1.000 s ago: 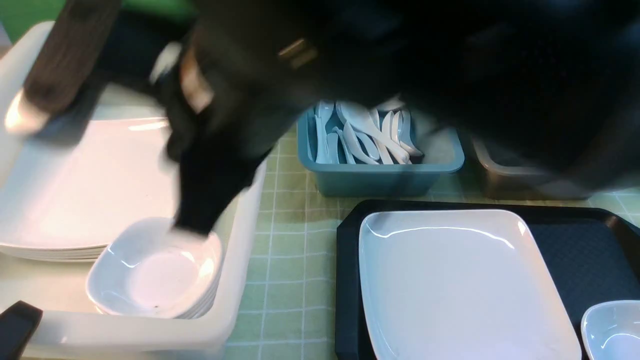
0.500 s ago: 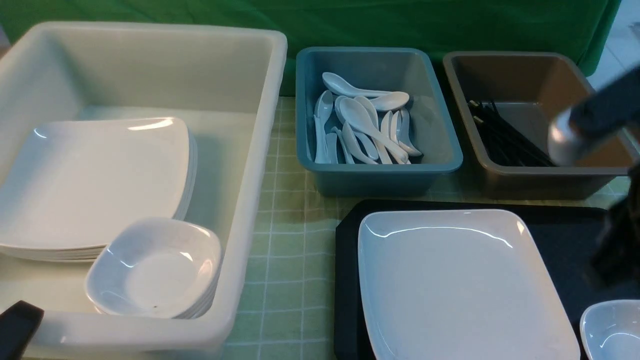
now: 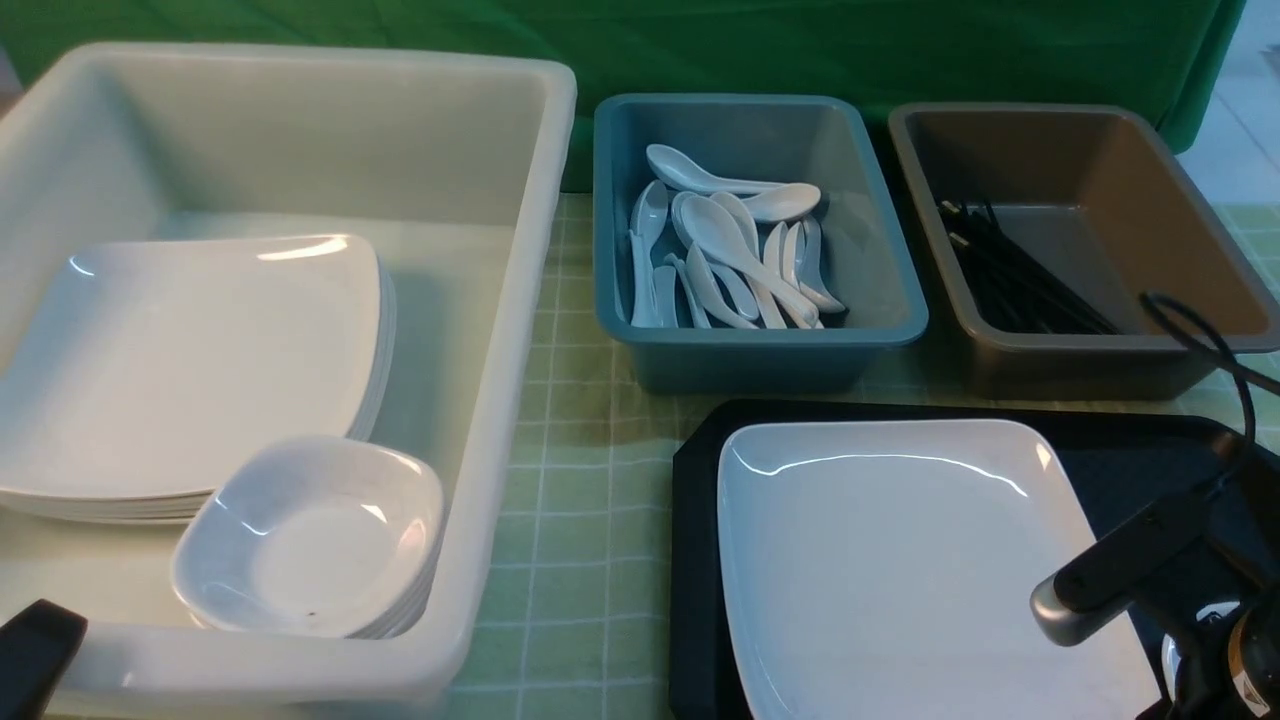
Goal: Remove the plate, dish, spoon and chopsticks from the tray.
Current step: Use the right arm to grab a small plate from the dinner plate, then use the right arm to put the small plate into the large storage box on the left
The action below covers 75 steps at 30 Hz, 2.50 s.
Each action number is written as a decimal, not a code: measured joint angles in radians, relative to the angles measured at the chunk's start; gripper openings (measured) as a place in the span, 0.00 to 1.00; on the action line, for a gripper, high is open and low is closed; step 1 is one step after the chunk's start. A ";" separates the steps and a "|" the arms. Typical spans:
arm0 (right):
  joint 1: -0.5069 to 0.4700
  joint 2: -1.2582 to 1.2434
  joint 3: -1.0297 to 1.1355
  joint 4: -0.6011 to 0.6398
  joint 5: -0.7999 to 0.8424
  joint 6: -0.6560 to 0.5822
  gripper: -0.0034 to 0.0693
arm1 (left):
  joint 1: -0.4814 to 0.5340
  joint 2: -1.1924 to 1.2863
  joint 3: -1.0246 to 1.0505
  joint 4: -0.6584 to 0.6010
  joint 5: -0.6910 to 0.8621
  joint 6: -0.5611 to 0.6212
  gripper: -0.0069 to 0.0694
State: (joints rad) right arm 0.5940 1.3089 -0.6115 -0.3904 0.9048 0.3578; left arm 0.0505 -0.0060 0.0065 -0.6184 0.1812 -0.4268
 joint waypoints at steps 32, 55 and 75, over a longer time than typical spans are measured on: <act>-0.081 -0.080 -0.386 0.275 0.210 -0.210 0.08 | 0.000 0.000 0.000 0.001 -0.004 0.004 0.19; 0.503 0.698 -1.314 0.464 -0.019 -0.708 0.08 | 0.000 0.000 0.000 0.007 -0.048 0.004 0.22; 0.530 0.784 -1.393 0.452 0.091 -0.772 0.55 | 0.000 0.000 0.000 0.007 -0.049 0.004 0.25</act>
State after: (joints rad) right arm 1.1238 2.0933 -2.0041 0.0618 0.9960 -0.4141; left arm 0.0505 -0.0060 0.0065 -0.6110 0.1321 -0.4227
